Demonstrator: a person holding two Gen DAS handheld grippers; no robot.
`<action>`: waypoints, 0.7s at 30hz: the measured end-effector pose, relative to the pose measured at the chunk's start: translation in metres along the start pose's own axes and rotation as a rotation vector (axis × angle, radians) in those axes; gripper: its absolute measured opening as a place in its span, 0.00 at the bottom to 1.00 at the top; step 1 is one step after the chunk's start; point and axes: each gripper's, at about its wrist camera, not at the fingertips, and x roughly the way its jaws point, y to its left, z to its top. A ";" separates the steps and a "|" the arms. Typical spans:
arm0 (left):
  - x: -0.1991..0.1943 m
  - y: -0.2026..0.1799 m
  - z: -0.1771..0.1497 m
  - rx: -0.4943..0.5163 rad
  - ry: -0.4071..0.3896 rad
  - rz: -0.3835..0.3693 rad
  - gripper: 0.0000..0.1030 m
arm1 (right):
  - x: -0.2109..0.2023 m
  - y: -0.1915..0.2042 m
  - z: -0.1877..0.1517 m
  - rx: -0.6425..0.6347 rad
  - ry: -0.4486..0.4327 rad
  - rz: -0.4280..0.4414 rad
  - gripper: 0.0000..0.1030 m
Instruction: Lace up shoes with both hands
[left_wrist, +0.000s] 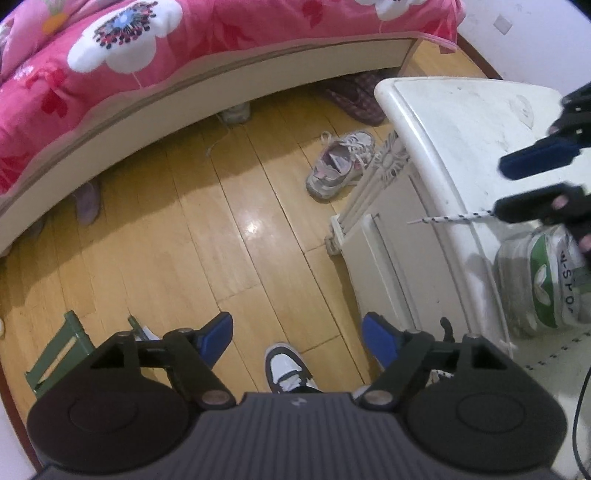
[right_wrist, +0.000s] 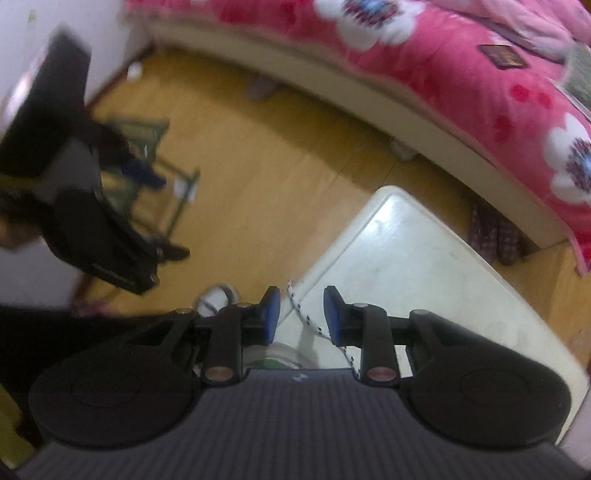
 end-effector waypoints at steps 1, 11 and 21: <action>0.002 0.001 -0.002 -0.001 0.007 0.006 0.77 | 0.005 0.003 0.004 -0.022 0.019 -0.007 0.24; 0.014 0.000 0.003 -0.033 0.058 0.044 0.77 | 0.037 0.033 0.024 -0.219 0.126 -0.060 0.22; 0.019 -0.001 0.004 -0.014 0.065 0.103 0.77 | 0.048 0.044 0.011 -0.309 0.169 -0.142 0.16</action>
